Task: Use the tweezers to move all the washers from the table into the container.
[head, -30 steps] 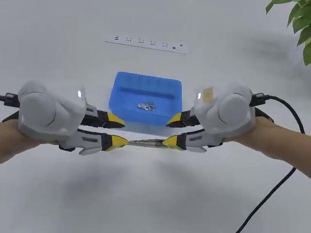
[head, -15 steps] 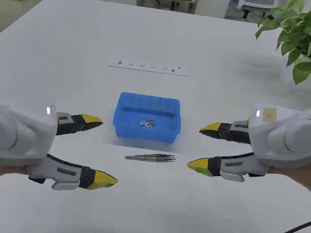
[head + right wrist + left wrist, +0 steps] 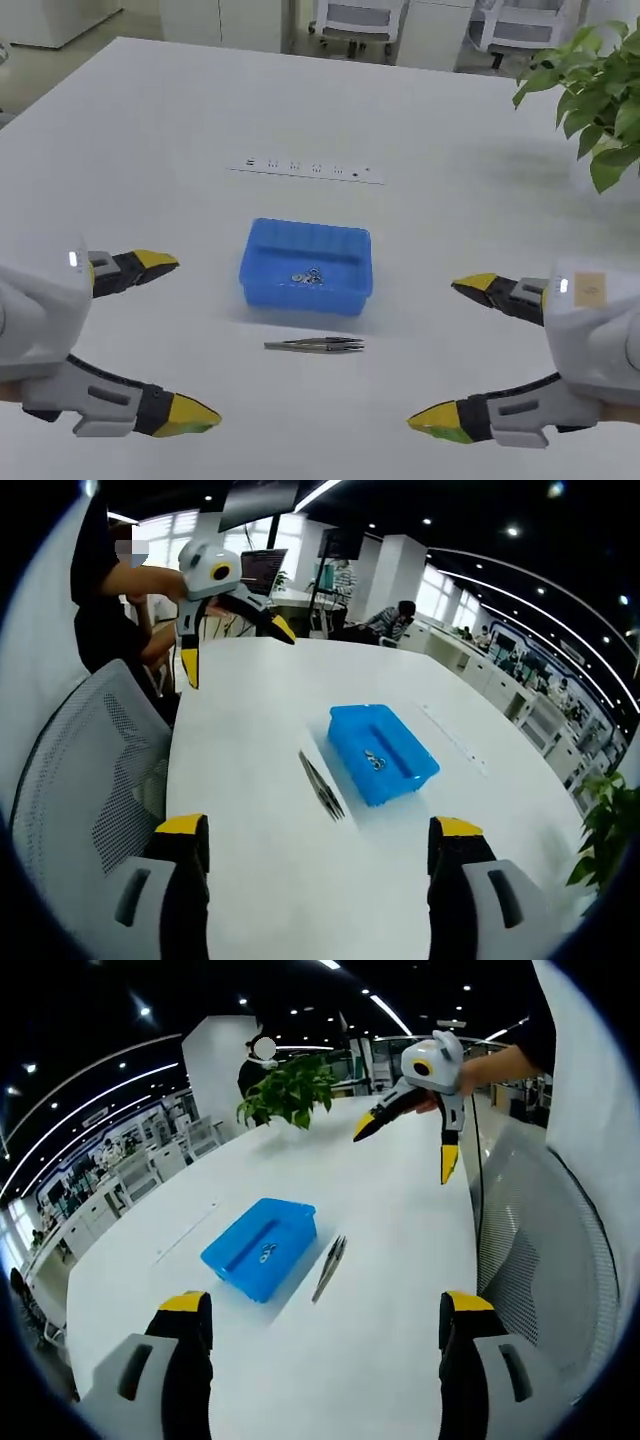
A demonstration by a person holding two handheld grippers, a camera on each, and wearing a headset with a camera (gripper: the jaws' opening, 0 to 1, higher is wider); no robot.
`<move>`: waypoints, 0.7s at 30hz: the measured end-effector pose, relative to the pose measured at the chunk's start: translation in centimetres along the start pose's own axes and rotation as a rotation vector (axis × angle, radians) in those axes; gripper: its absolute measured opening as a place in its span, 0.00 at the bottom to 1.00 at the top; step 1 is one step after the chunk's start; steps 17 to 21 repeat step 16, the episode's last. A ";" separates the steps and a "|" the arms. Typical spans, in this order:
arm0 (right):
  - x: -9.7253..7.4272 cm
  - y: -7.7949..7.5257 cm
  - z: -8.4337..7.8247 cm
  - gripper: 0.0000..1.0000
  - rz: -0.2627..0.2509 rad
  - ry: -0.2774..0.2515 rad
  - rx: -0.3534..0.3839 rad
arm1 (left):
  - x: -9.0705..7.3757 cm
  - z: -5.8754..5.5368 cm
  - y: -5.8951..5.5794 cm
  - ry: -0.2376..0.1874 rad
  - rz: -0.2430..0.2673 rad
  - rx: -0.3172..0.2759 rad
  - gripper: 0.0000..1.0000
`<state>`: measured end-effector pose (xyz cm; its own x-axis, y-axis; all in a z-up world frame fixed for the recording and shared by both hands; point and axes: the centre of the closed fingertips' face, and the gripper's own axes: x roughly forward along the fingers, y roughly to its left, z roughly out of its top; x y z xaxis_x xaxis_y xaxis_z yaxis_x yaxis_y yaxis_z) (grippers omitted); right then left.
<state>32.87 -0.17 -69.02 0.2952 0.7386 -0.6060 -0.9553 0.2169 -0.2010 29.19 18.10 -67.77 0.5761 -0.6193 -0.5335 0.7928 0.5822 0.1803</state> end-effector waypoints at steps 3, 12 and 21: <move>-0.2 0.0 0.0 0.95 -0.008 -0.002 0.006 | -0.1 0.4 0.2 -0.008 0.012 0.004 1.00; -0.4 0.5 -0.3 1.00 -0.001 0.009 0.003 | -0.6 0.4 0.3 -0.003 0.033 0.013 1.00; -0.4 0.6 -0.2 1.00 0.000 0.007 0.003 | -0.8 0.1 0.3 0.006 0.036 0.015 1.00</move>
